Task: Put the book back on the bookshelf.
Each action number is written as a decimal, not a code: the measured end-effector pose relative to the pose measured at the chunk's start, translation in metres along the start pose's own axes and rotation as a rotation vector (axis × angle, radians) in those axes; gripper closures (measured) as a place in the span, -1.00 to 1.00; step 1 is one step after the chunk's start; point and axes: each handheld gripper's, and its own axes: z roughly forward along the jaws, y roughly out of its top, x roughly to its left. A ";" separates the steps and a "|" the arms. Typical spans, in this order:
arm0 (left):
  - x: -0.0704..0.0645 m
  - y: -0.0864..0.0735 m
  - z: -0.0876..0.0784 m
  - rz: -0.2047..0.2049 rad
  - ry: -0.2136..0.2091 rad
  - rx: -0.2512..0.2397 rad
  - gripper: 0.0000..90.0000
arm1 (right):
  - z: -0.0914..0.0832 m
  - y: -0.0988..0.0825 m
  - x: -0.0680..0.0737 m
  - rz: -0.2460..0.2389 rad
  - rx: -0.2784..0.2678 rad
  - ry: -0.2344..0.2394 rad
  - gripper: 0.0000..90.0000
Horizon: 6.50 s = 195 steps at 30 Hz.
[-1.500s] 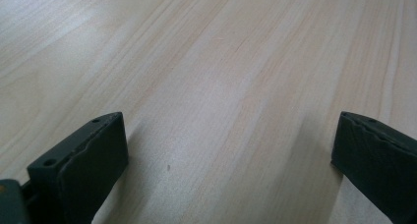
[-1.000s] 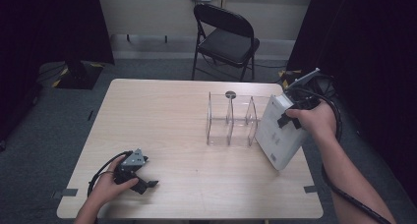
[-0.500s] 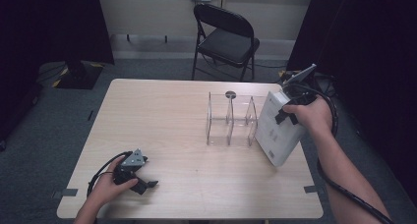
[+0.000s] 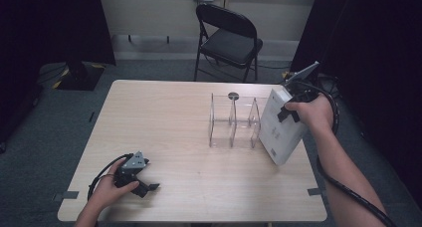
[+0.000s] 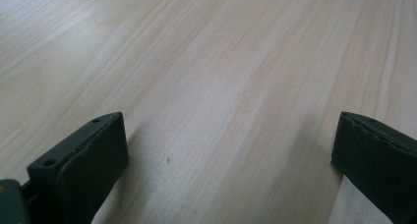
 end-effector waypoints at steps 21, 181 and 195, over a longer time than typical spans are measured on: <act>0.000 0.000 0.000 0.000 0.001 0.000 -1.00 | 0.003 0.013 0.004 0.011 -0.003 -0.018 0.16; 0.001 -0.003 -0.004 0.011 -0.007 0.001 -1.00 | 0.046 0.047 0.000 0.161 -0.060 -0.034 0.02; 0.000 -0.004 -0.004 0.006 -0.007 -0.002 -1.00 | 0.043 0.043 0.001 0.142 -0.055 -0.029 -0.09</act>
